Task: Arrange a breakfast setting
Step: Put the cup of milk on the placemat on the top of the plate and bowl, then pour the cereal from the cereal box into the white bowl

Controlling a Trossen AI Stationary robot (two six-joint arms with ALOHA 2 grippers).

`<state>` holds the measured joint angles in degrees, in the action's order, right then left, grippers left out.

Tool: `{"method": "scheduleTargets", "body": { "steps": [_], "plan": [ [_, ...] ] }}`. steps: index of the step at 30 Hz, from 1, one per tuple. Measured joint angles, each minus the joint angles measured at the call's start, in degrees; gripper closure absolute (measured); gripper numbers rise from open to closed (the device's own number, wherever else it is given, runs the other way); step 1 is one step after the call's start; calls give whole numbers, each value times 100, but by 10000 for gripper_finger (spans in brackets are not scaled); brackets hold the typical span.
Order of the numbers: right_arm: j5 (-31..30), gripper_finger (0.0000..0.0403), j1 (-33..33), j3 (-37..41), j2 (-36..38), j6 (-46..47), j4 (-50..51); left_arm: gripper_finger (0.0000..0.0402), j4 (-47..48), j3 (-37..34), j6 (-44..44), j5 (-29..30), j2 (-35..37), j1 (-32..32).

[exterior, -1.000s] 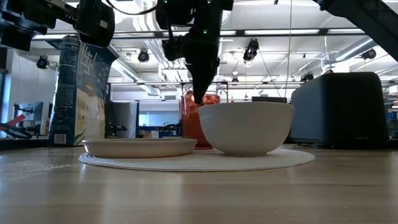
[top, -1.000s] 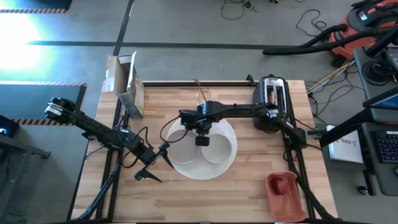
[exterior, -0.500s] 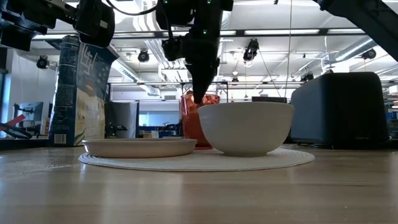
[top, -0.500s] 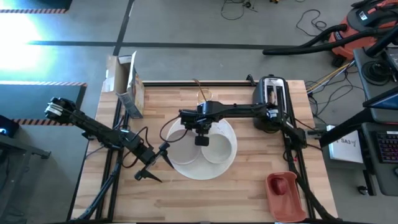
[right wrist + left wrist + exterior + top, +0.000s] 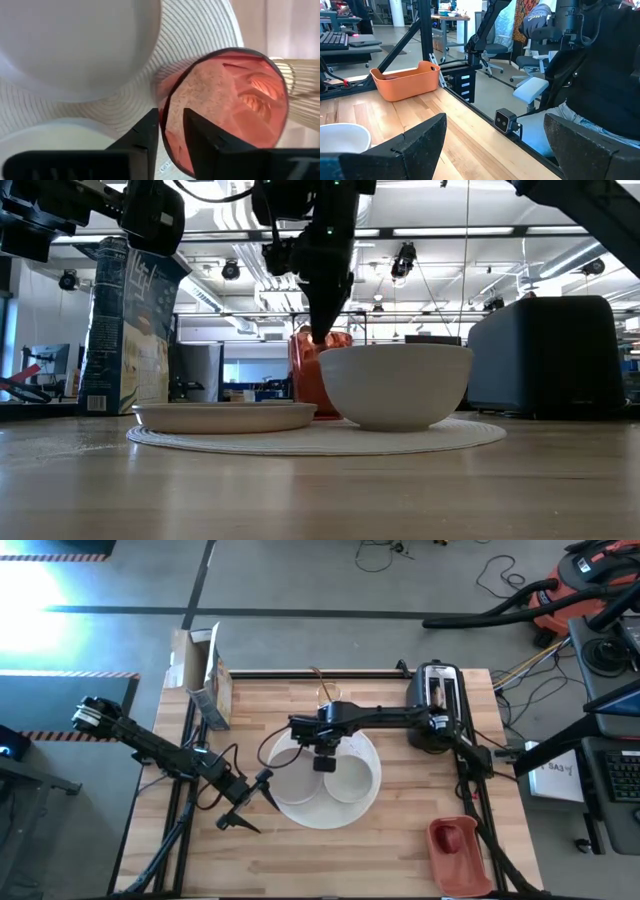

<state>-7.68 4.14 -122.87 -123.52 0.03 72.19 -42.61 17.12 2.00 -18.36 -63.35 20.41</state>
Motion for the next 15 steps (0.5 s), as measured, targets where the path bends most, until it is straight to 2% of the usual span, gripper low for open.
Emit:
{"method": "scheduleTargets", "body": {
  "steps": [6,15],
  "plan": [
    [-48,297,3,-300,108,285,617,84,26,0,0,0,0,-1],
    [-26,294,-45,-508,612,1336,1529,84,44,2,2,-1,0,0]
  ]
}}
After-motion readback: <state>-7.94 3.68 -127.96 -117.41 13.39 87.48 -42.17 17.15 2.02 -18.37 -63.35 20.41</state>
